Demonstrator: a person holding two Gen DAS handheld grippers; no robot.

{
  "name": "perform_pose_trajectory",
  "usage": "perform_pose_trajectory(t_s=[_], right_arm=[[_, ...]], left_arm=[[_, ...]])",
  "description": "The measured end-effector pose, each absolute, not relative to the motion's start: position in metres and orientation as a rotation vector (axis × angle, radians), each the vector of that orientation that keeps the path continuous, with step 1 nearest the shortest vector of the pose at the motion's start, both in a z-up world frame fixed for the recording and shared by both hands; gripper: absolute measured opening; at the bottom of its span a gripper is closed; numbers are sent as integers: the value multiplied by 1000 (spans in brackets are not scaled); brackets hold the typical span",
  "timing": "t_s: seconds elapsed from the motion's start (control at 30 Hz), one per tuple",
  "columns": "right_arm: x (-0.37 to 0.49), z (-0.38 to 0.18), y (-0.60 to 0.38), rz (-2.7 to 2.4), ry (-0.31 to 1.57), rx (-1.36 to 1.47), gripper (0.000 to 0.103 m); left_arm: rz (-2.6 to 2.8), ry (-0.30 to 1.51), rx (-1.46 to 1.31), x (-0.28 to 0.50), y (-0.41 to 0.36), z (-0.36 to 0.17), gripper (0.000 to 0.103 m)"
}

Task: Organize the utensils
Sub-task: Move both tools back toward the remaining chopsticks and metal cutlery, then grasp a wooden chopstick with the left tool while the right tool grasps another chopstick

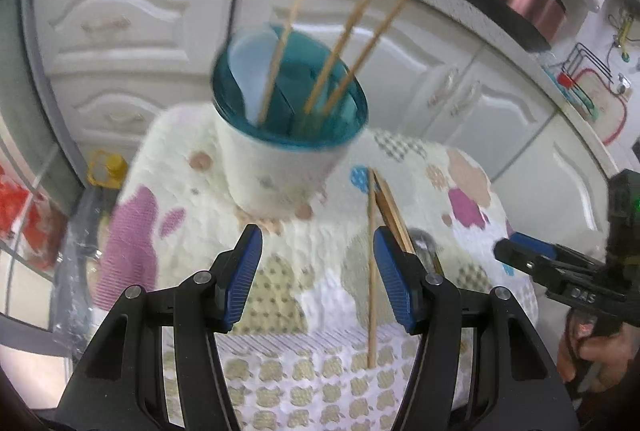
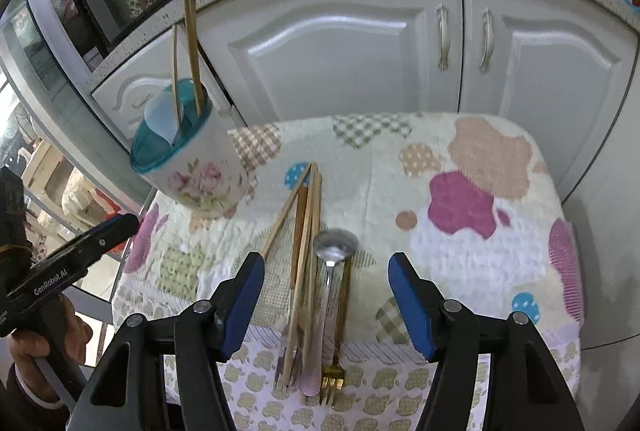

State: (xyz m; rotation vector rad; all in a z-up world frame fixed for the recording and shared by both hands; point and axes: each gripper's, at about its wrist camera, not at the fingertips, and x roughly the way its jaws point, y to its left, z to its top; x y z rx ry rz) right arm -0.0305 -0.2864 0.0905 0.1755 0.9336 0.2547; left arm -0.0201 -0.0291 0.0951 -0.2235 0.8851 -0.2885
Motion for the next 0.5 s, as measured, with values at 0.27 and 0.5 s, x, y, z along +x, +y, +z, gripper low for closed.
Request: perform_pose_trajectory(t_s=[0.27,0.5], right_arm=[[-12,39,-284,268,1075,203,40],[4,19,-259,303,1121,180,47]], left_arm=[[-368,984,-165,-17,-63,60,58],[-353,1069,-127,-4,-78,30,58]])
